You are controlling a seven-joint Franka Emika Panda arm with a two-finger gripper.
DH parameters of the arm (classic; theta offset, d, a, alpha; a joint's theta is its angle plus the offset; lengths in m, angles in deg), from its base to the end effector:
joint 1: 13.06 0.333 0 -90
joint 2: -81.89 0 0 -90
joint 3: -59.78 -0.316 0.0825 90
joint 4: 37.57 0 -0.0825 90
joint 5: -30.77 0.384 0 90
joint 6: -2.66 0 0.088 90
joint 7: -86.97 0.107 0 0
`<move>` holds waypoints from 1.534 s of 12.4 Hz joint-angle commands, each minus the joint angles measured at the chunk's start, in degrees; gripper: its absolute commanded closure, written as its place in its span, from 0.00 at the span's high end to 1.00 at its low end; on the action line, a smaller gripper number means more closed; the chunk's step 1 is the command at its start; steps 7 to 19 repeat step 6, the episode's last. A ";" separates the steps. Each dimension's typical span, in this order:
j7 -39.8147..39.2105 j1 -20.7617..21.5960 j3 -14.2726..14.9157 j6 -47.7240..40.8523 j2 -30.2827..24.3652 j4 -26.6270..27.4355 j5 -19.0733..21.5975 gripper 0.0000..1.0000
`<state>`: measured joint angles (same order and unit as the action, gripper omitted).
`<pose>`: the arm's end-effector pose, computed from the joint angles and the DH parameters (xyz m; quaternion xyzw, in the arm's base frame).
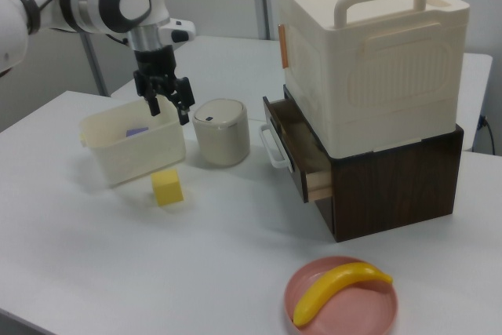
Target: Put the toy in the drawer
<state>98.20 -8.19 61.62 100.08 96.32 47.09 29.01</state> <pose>0.6348 0.0329 0.5299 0.9973 -0.0688 -0.0120 0.0209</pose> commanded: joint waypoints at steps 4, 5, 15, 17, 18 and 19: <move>0.90 -0.82 -0.97 -2.76 -3.27 2.27 -0.35 1.00; 0.55 -0.91 -0.97 -2.67 -3.27 2.27 -0.27 1.00; 0.37 -0.91 -0.97 -2.49 -3.18 2.27 -0.35 1.00; 0.37 -0.91 -0.97 -2.49 -3.18 2.27 -0.35 1.00; 0.37 -0.91 -0.97 -2.49 -3.18 2.27 -0.35 1.00; 0.37 -0.91 -0.97 -2.49 -3.18 2.27 -0.35 1.00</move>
